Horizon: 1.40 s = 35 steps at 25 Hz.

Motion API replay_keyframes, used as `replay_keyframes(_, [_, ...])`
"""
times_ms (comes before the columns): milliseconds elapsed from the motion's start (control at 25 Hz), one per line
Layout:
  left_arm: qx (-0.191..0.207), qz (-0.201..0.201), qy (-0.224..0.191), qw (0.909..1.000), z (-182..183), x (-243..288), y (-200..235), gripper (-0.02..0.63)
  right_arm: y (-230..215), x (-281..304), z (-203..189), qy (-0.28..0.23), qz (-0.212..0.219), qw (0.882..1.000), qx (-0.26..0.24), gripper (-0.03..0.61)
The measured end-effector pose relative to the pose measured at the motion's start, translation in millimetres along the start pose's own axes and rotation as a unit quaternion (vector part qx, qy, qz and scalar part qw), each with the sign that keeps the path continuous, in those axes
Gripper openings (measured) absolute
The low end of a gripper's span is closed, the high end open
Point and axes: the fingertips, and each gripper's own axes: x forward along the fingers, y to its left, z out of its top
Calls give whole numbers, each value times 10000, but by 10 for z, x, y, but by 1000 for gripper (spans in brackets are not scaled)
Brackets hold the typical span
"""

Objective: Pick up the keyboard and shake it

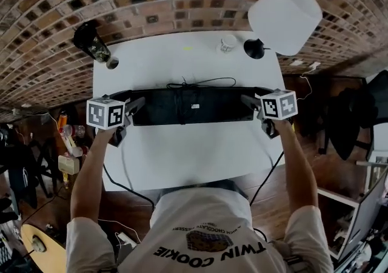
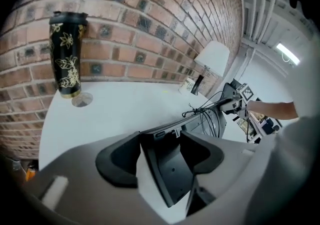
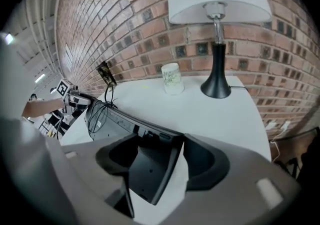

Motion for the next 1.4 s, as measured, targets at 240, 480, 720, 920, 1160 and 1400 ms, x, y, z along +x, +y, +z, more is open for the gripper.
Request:
replay_keyframes(240, [152,612,-788,9949,72,-346,-117,241,165,-201,119,-579,-237,9964,-564,287])
replay_keyframes(480, [545,1129,-1105,9859,-60,-633,-356,244,287,-424,83,-1150,-411,9868,-1061,278])
replay_keyframes(720, [879,1593,-1111,9770,-219,-831,-572,244,355,-600,63,-1438,-481,9790,-1360,264])
replay_keyframes(920, [1122,1961,-1029,9687,-361,-962,-707,235,409,-706,-1,-1604,-500,9732,-1570,245])
replay_keyframes(1160, [1429,2251,-893,9597,-521,-1055,-841,233,477,-812,-134,-1632,-623,9631,-2049,242])
replay_keyframes(1400, [1926,2425,-558,9492,-682,-1121,-942,226,564,-898,-311,-1394,-832,9353,-3143,242])
